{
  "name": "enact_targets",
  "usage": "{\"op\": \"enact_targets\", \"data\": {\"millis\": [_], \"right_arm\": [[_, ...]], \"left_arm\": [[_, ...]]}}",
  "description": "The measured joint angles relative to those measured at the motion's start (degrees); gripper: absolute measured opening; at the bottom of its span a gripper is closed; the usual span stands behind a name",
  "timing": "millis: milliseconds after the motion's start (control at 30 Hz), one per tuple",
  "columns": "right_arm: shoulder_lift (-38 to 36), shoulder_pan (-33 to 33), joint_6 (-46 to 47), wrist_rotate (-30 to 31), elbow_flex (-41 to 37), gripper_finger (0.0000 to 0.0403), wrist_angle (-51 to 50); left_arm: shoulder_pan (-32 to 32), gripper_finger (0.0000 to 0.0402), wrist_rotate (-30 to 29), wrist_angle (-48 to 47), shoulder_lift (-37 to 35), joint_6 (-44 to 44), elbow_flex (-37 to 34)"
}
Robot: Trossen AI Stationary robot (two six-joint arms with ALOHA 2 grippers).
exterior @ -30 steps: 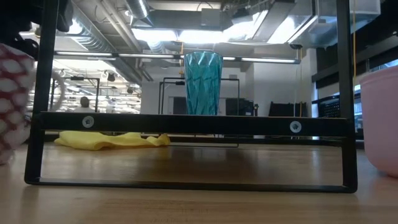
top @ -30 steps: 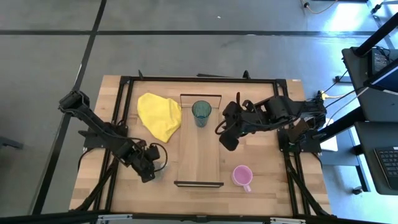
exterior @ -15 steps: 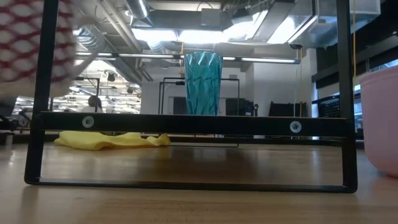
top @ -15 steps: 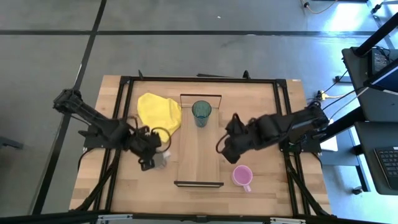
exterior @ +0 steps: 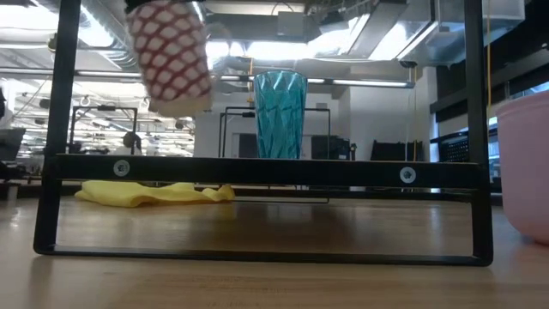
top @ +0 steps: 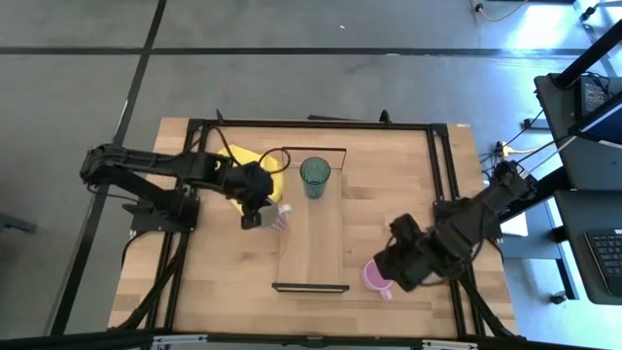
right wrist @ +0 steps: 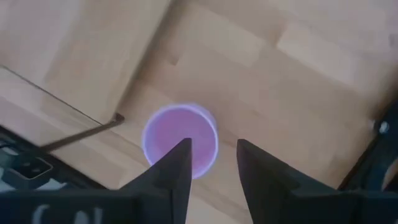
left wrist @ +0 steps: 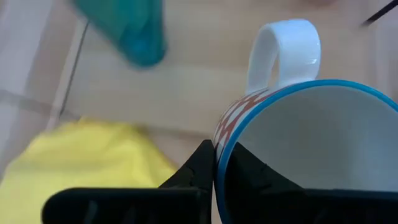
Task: Stack small to large cups/mugs on shelf
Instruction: Put the red pattern mug on the shelf
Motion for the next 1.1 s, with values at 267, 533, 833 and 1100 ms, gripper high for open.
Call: {"op": "enact_targets", "data": {"millis": [267,533,833,1100], "right_arm": [[0.02,4.02,10.32,-4.17,-7.74,0.0129,6.91],[0.0,4.87,16.06,-4.18,-9.79,0.0129,7.75],[0.0,7.21,23.11,-2.36,-10.45,0.0129,8.48],[0.0,7.01,23.59,-2.27,-10.51,0.0129,7.23]], "left_arm": [[-0.7,0.0016,5.07,3.57,4.39,9.07,3.6],[0.42,0.0016,3.65,1.45,16.84,18.04,16.87],[1.04,0.0021,5.4,-5.88,25.85,24.59,23.39],[1.08,0.0016,6.15,-2.05,25.95,25.05,23.39]]}}
